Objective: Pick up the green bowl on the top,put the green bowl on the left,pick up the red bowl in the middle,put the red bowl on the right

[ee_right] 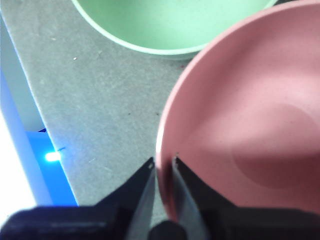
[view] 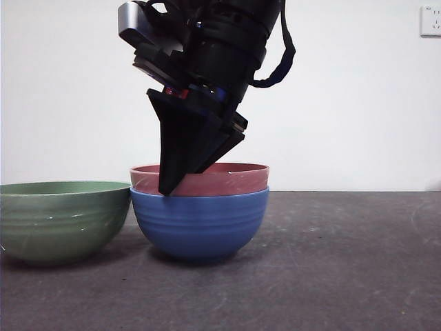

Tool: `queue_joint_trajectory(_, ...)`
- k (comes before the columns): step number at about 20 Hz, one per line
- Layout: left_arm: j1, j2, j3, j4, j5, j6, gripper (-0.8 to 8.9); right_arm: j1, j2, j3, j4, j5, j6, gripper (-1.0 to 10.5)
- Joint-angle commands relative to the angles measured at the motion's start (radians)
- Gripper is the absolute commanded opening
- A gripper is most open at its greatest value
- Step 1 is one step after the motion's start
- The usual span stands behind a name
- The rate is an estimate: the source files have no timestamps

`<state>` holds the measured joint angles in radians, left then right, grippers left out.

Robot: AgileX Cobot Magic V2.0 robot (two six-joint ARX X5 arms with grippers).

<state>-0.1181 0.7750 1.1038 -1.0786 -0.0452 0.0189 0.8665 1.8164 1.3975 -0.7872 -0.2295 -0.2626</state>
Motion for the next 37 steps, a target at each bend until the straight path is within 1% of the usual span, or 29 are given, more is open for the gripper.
queue_joint_trajectory(1,0.002,-0.003,-0.003,0.008,0.0,0.012,4.08,0.006,0.005,-0.001,0.001,0.001,-0.018,-0.2)
queue_joint_trajectory(4,0.002,-0.003,-0.003,0.014,0.0,0.012,4.08,0.013,0.004,-0.001,0.001,0.011,-0.021,-0.2)
queue_joint_trajectory(6,0.002,-0.002,-0.003,0.016,0.0,0.012,4.08,0.014,-0.009,-0.001,0.001,0.056,-0.026,-0.2)
queue_joint_trajectory(8,0.002,0.002,-0.003,0.016,0.0,0.012,4.08,0.014,-0.024,-0.001,0.001,0.056,-0.027,-0.2)
queue_joint_trajectory(9,0.002,0.002,-0.003,0.018,0.0,0.012,4.08,0.014,-0.035,-0.001,0.001,0.06,-0.027,-0.2)
queue_joint_trajectory(11,0.002,0.001,-0.003,0.023,0.0,0.012,4.08,0.015,-0.065,-0.001,0.005,0.101,-0.027,-0.2)
queue_joint_trajectory(15,0.002,0.001,-0.003,0.024,0.0,0.012,4.08,0.012,-0.142,-0.001,0.013,0.12,-0.027,-0.2)
queue_joint_trajectory(18,0.002,0.002,-0.003,0.028,0.0,0.012,4.08,0.012,-0.203,-0.001,0.012,0.206,-0.026,-0.2)
queue_joint_trajectory(19,0.002,0.001,-0.003,0.03,0.0,0.012,4.08,0.012,-0.228,-0.001,0.009,0.251,-0.018,-0.2)
queue_joint_trajectory(20,0.002,0.001,-0.003,0.03,0.0,0.012,4.08,0.012,-0.249,-0.001,0.002,0.305,-0.011,-0.2)
queue_joint_trajectory(21,0.002,0.001,-0.003,0.03,0.0,0.012,4.08,0.011,-0.278,-0.001,-0.02,0.393,0.006,-0.2)
queue_joint_trajectory(22,0.002,0.001,-0.003,0.03,0.0,0.012,4.08,0.005,-0.303,-0.001,-0.049,0.463,0.014,-0.2)
queue_joint_trajectory(23,0.002,0.001,-0.003,0.031,0.0,0.012,4.08,-0.011,-0.331,-0.001,-0.093,0.521,0.04,-0.2)
queue_joint_trajectory(24,0.002,0.001,-0.003,0.031,0.0,0.012,4.08,-0.032,-0.354,-0.002,-0.135,0.541,0.072,-0.2)
queue_joint_trajectory(26,0.002,0.001,-0.003,0.031,0.0,0.012,4.08,-0.098,-0.398,-0.024,-0.201,0.546,0.134,-0.2)
queue_joint_trajectory(29,0.002,0.001,-0.003,0.032,0.001,0.012,4.08,-0.181,-0.467,-0.159,-0.179,0.539,0.162,-0.2)
queue_joint_trajectory(30,0.002,0.002,-0.003,0.034,0.001,0.012,4.08,-0.198,-0.477,-0.201,-0.156,0.511,0.163,-0.2)
queue_joint_trajectory(31,0.002,0.002,-0.003,0.04,0.001,0.011,4.08,-0.215,-0.478,-0.248,-0.116,0.454,0.171,-0.2)
queue_joint_trajectory(33,0.002,0.001,-0.003,0.047,0.001,0.011,4.08,-0.232,-0.475,-0.327,-0.02,0.371,0.179,-0.2)
queue_joint_trajectory(35,0.002,0.002,-0.003,0.049,0.001,0.011,4.08,-0.23,-0.457,-0.391,0.085,0.307,0.193,-0.2)
queue_joint_trajectory(36,0.002,0.002,-0.003,0.049,0.001,0.011,4.08,-0.23,-0.44,-0.408,0.116,0.284,0.198,-0.2)
queue_joint_trajectory(37,0.002,0.002,-0.003,0.049,0.001,0.011,4.08,-0.23,-0.42,-0.418,0.131,0.28,0.202,-0.2)
